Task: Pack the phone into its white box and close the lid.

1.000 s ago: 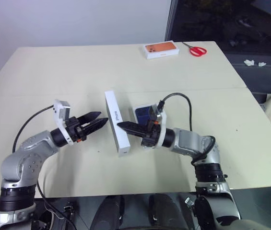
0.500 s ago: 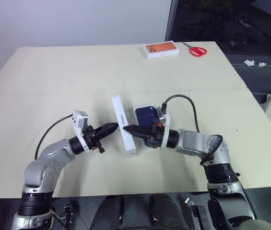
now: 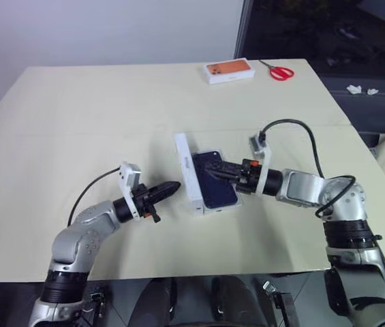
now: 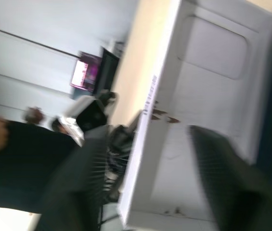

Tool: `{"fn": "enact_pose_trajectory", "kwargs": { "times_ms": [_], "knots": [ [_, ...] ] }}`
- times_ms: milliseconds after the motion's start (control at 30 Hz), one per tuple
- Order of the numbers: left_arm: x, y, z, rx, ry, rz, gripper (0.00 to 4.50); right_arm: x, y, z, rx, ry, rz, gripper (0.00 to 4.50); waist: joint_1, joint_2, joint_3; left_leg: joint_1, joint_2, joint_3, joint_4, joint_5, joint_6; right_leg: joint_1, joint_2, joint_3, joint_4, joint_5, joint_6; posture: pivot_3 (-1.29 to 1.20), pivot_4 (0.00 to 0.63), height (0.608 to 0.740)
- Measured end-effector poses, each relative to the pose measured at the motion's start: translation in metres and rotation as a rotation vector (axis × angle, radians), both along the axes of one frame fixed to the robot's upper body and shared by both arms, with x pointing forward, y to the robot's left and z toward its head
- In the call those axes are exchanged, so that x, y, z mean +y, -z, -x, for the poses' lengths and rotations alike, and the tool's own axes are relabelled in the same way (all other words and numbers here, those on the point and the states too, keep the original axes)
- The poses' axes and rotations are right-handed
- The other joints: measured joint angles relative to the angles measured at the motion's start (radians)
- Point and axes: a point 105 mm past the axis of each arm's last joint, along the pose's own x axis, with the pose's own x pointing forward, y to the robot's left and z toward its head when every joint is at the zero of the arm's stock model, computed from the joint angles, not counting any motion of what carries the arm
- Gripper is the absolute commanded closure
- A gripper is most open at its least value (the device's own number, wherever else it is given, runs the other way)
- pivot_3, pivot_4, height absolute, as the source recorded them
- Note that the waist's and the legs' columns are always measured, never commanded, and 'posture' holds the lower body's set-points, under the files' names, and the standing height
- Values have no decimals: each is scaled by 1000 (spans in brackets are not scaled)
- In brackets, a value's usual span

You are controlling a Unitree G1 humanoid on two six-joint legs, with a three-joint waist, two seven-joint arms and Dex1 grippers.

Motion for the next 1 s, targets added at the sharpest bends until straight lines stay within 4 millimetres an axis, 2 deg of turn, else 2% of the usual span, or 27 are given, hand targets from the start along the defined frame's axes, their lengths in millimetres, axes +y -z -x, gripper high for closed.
{"fn": "enact_pose_trajectory", "kwargs": {
  "times_ms": [33, 100, 200, 300, 400, 533, 633, 733, 800, 933, 1000],
  "knots": [
    [-1, -1, -1, -5, 4, 2, 4277, 5, 0, 3, 12, -16, -28, 38, 1, 0, 0, 0, 1, 0, 0, 0, 0, 0, 1, 0, 0, 0, 0, 0, 150, 740],
    [-2, -3, -1, -11, 10, 3, 4277, 12, 5, 7, 32, -40, -39, 38, 2, 0, 0, 0, 1, 0, 0, 0, 0, 0, 1, 0, 0, 0, 0, 0, 150, 740],
    [-1, -3, -1, -11, 15, -1, 4277, 9, 5, 4, 14, -17, -14, 38, 5, 0, 0, 0, 0, 0, 1, 0, 0, 0, 0, 0, 0, 0, 0, 0, 150, 740],
    [0, -2, -3, -10, 9, -5, 4277, -11, 0, -11, -61, 49, 85, 38, 10, 0, 0, 0, -1, 0, 1, 0, 0, 1, -1, 0, 0, 0, 0, 0, 150, 740],
    [-5, -3, -7, -16, 10, 11, 4277, -43, -13, -29, -198, 142, 224, 38, 11, 0, 0, 0, -2, 0, 1, 0, 0, 1, -2, 0, -1, 0, 0, 0, 150, 740],
    [-19, -6, -13, -31, 33, 30, 4277, -71, -20, -33, -316, 159, 361, 38, 9, 0, 0, 0, -2, 0, 0, 0, 0, 1, -1, -1, -2, 0, 0, 0, 150, 740],
    [-34, -5, -18, -31, 61, 43, 4277, -78, -22, -34, -403, 145, 429, 38, 7, 0, 1, 0, -2, 0, 1, 0, 0, 1, -1, -1, -1, 0, 0, 0, 150, 740],
    [-55, -5, -19, -27, 108, 55, 4277, -84, -13, -40, -488, 138, 558, 38, 7, 0, 1, 0, -2, 0, 1, 0, 0, 1, -1, -1, -1, 0, 0, 0, 150, 740],
    [-61, -3, -18, -28, 130, 45, 4277, -88, -7, -45, -548, 133, 654, 38, 7, 0, 1, 0, -2, 0, 1, 0, 0, 1, -1, -1, -1, 0, 0, 0, 150, 740],
    [-58, 3, -15, -12, 127, 26, 4277, -93, -5, -52, -747, 109, 842, 38, 7, 0, 1, 0, -2, 0, 1, 0, 0, 1, -1, 0, -1, 0, 0, 0, 150, 740],
    [-42, 5, -14, -7, 91, 0, 4277, -93, -8, -53, -799, 98, 869, 579, 3, 0, 1, 0, -1, 0, 1, 0, 0, 0, -1, 0, 0, 0, 0, 0, 150, 740]
  ]
}}
